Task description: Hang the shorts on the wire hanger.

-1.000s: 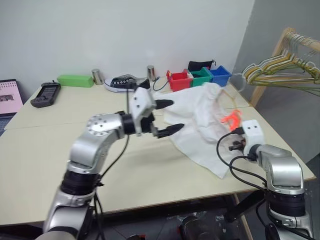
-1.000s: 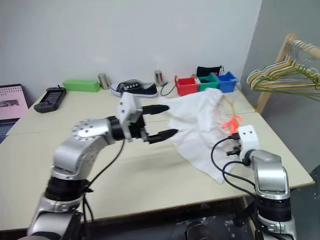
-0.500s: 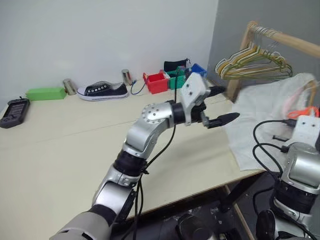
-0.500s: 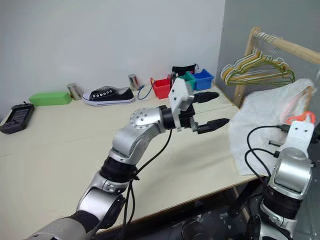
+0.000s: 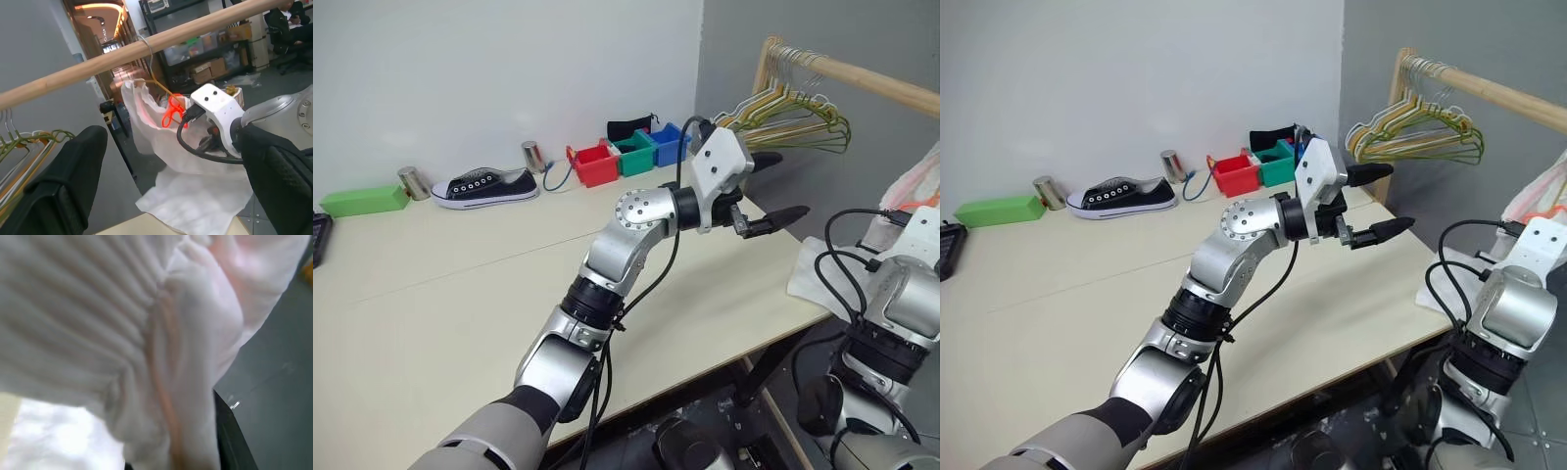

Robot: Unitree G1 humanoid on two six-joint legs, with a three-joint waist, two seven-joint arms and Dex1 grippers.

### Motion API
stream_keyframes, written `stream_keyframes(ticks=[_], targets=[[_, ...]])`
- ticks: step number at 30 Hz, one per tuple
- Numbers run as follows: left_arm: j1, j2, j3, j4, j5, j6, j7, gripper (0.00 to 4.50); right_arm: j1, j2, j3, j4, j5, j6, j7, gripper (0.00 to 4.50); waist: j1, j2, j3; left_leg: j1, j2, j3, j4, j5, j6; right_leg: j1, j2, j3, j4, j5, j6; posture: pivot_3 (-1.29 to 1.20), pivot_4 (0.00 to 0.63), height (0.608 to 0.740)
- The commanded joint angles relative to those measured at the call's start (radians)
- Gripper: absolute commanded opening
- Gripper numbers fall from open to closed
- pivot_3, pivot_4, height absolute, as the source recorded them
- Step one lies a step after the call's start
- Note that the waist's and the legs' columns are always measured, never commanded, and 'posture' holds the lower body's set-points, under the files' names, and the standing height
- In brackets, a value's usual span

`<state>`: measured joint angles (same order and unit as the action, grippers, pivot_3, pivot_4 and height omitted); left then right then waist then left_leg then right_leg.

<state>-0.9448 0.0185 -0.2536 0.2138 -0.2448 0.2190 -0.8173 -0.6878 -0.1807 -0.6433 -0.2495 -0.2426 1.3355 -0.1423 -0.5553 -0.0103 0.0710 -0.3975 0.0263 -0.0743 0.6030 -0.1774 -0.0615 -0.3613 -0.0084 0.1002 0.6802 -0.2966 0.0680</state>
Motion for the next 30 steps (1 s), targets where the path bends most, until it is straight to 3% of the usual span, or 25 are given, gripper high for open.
stream_keyframes(ticks=[1,11,13,22,30], targets=[[-0.006,0.000,0.002,-0.040,0.007,0.000,0.007,4.48,-0.048,-0.005,0.015,-0.017,0.034,0.035,0.002,0.00,0.002,0.000,0.000,0.000,0.000,0.000,0.000,0.000,0.000,0.000,0.000,0.000,0.000,0.000,0.000,-0.44,0.000,0.740],[0.006,0.019,0.007,-0.048,0.019,0.007,0.006,4.50,0.037,-0.066,0.131,-0.045,0.024,-0.021,0.005,2.09,0.004,0.000,0.000,0.000,0.000,0.000,0.000,0.000,0.000,0.000,0.000,0.000,0.000,0.000,0.000,-0.42,0.000,0.740],[0.014,0.028,0.005,-0.049,0.021,0.007,0.000,4.50,0.053,-0.073,0.157,-0.065,0.020,-0.023,0.002,2.30,0.003,0.000,0.000,0.000,0.000,0.000,-0.001,0.000,0.000,0.000,0.000,0.000,0.000,-0.001,0.000,-0.43,0.001,0.740],[0.043,0.054,0.006,-0.052,0.015,0.010,-0.025,4.50,0.097,-0.090,0.243,-0.200,0.003,0.021,-0.004,4.41,0.002,-0.001,0.001,0.000,0.000,0.000,-0.002,0.000,0.000,0.000,0.000,0.000,-0.001,-0.001,0.000,-0.46,0.010,0.740],[0.078,0.089,0.029,-0.063,0.006,0.023,-0.030,4.50,0.141,-0.157,0.367,-0.378,-0.041,0.089,0.003,4.41,-0.008,-0.002,0.001,0.001,0.000,0.000,-0.005,0.000,0.000,-0.001,0.000,0.000,-0.002,-0.002,-0.003,-0.49,0.025,0.740]])
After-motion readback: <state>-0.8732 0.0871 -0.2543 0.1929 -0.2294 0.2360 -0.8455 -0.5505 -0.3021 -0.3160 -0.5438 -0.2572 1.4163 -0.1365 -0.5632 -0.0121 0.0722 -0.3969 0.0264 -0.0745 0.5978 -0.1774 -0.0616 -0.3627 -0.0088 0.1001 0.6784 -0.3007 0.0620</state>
